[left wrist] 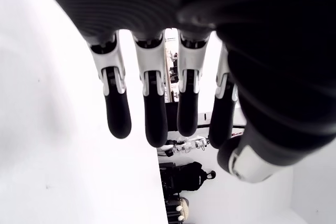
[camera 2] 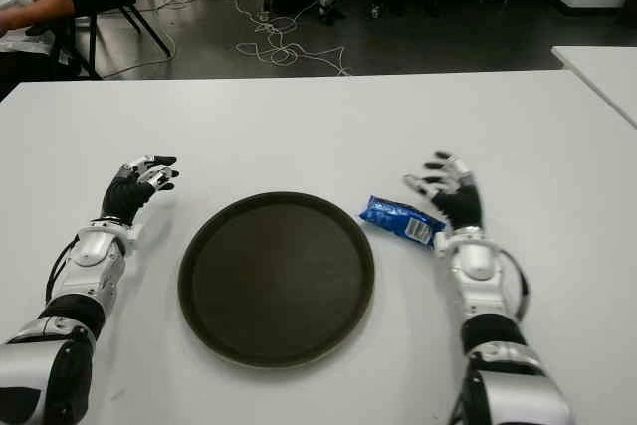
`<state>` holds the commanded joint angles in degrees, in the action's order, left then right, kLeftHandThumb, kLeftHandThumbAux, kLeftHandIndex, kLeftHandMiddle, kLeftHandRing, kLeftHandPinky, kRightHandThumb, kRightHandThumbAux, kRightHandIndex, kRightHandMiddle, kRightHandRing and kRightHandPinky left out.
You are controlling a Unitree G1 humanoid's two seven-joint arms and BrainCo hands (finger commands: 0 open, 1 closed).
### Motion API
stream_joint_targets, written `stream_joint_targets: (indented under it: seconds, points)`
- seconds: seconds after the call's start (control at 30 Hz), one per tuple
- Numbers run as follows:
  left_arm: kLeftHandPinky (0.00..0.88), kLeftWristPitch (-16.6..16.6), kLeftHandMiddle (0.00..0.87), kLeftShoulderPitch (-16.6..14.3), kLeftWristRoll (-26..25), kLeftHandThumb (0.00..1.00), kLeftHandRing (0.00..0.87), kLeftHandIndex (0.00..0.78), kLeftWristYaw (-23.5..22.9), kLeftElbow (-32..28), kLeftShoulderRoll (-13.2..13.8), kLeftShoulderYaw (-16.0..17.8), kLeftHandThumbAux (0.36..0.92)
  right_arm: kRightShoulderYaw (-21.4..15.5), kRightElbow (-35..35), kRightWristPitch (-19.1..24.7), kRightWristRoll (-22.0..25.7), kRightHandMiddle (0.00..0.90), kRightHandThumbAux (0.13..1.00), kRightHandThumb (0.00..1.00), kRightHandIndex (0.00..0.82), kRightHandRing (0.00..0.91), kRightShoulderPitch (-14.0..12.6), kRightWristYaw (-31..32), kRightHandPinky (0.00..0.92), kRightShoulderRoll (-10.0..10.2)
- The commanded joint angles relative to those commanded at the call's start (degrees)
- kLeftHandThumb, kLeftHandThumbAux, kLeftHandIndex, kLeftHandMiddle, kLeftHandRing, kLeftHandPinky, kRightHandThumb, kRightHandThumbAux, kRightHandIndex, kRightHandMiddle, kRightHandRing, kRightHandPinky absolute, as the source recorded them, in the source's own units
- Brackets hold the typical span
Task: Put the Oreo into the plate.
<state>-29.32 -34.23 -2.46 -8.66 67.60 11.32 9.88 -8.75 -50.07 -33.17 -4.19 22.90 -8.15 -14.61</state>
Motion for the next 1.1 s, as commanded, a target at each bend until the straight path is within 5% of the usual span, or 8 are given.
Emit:
stream_joint_targets:
  seconds: [0.27, 0.37, 0.6, 1.1]
  points:
    - [0.343, 0.40, 0.283, -0.24, -0.14, 0.708, 0.314, 0.403, -0.06, 0.13, 0.08, 0.09, 0.708, 2.15, 12.02, -1.51, -8.55, 0.240, 0.668, 0.015, 0.156, 0.253, -5.90, -6.26, 0.262, -2.41]
    - [0.343, 0.41, 0.293, -0.37, 0.22, 0.709, 0.321, 0.403, 0.48, 0.26, 0.12, -0.12, 0.708, 4.06, 18.10, 0.68, -16.44, 0.178, 0.668, 0.006, 0.103, 0.174, -8.10, -9.72, 0.157, -4.94]
    - [0.337, 0.54, 0.283, -0.42, 0.06, 0.708, 0.315, 0.403, 0.57, 0.31, 0.04, -0.01, 0.707, 6.65, 23.24, 4.34, -23.93, 0.061, 0.634, 0.016, 0.010, 0.039, -10.04, -11.24, 0.016, -7.66]
    - [0.347, 0.26, 0.282, -0.57, 0.15, 0.708, 0.318, 0.404, 0.95, 0.55, 0.07, 0.01, 0.706, 11.54, 32.84, 14.75, -31.05, 0.019, 0.407, 0.088, 0.000, 0.029, -13.41, -5.29, 0.041, -12.38]
